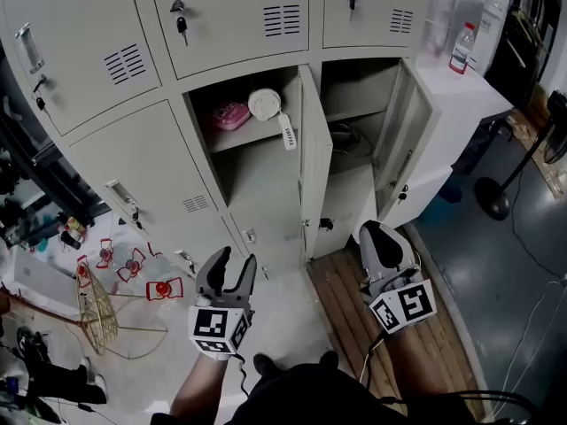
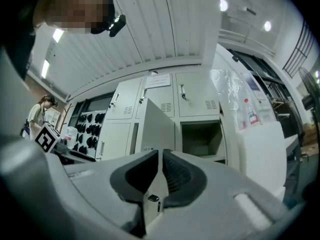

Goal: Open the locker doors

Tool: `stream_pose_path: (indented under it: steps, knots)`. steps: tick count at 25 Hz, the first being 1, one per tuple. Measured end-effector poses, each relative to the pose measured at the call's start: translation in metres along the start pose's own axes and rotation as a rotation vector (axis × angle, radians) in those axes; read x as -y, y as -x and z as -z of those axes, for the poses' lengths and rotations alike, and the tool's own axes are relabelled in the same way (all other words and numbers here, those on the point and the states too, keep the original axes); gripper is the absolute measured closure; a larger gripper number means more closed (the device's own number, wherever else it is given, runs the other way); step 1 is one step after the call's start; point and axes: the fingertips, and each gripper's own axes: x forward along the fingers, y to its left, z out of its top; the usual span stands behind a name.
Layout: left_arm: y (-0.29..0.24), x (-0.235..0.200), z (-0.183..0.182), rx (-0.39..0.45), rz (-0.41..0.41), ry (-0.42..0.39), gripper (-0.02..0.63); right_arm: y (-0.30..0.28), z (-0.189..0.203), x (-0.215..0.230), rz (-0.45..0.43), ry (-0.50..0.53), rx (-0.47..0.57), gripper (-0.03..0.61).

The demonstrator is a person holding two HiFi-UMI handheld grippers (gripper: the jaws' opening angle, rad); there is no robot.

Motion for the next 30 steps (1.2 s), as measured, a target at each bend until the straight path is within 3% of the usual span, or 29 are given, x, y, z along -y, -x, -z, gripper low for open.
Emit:
stream_pose_path:
  steps: [20, 30]
  knots:
    - [0.01, 0.078, -0.049, 0.12, -0.038, -0.102, 0.413, 0.055, -0.048, 0.035, -0.023, 0.141, 0.094, 0.566]
    - [0.008, 0.112, -0.051, 0.12, -0.055, -0.124, 0.413, 0.075, -0.056, 0.059, -0.027, 0.143, 0.118, 0.566]
